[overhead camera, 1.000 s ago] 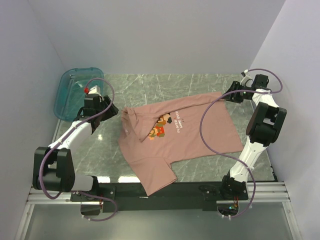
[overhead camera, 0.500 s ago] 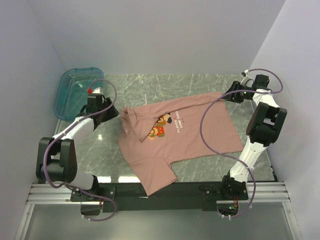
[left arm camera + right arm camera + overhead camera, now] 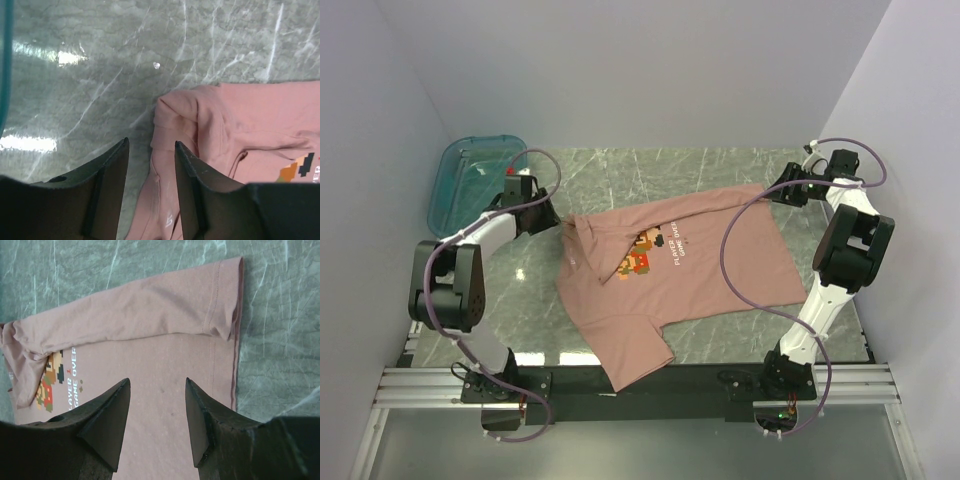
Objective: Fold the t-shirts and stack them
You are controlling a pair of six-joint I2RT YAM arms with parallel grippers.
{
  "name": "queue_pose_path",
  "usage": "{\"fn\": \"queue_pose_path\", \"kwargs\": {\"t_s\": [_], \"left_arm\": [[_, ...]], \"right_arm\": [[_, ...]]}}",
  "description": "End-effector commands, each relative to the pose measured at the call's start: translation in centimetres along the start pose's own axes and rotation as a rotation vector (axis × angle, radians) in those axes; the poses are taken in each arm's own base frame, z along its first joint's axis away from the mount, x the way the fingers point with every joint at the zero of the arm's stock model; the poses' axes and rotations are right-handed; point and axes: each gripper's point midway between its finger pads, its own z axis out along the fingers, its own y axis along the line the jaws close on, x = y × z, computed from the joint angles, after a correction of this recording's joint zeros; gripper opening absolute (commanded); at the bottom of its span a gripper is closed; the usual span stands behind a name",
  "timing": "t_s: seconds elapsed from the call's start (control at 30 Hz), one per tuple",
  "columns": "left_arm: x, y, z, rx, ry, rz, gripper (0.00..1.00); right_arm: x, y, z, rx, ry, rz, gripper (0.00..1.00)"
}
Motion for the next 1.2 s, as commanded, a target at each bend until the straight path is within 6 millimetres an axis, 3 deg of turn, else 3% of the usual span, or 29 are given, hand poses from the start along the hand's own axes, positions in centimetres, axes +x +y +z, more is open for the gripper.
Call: {"fn": "queue_pose_path", "kwargs": {"t_s": [0.0,0.23,0.57,0.67,0.7,0.8,0.97,1.17], "left_arm": [[-1.3,-0.8,0.6,0.023,0.007,0.030,0.47],[-1.1,-1.1,2.6,0.028,0.062,0.046,0.45],[1.3,-1.5,4.8,0.048,0.153,0.058,0.40],[1.3,-1.6,5.1,0.051,0.161,0.059,0.28],[1.2,-1.6,5.0,0.046,0.160,0.061,0.17],[0.3,-1.3,4.7,0.013,0.129,0.062,0.01],[-2.1,-0.2,2.5,-0.077,0.029,0.069,0.01],[-3.3,-1.0,0.4,-0.097,-0.036,0.114,0.01]], "right_arm": [[-0.4,0.0,-0.5,-0.013,-0.013,-0.018,0.55],[-0.3,-0.3,-0.5,-0.010,-0.009,-0.014,0.55],[-0.2,-0.5,-0.4,-0.009,-0.007,-0.008,0.55],[-0.2,-0.5,-0.5,-0.008,-0.007,-0.007,0.55],[-0.2,-0.5,-0.5,-0.008,-0.008,-0.008,0.55],[-0.2,-0.6,-0.6,-0.005,-0.007,-0.008,0.55],[-0.2,-0.7,-0.6,-0.003,-0.007,-0.006,0.55],[0.0,-0.9,-0.5,0.001,-0.003,0.000,0.55]]}}
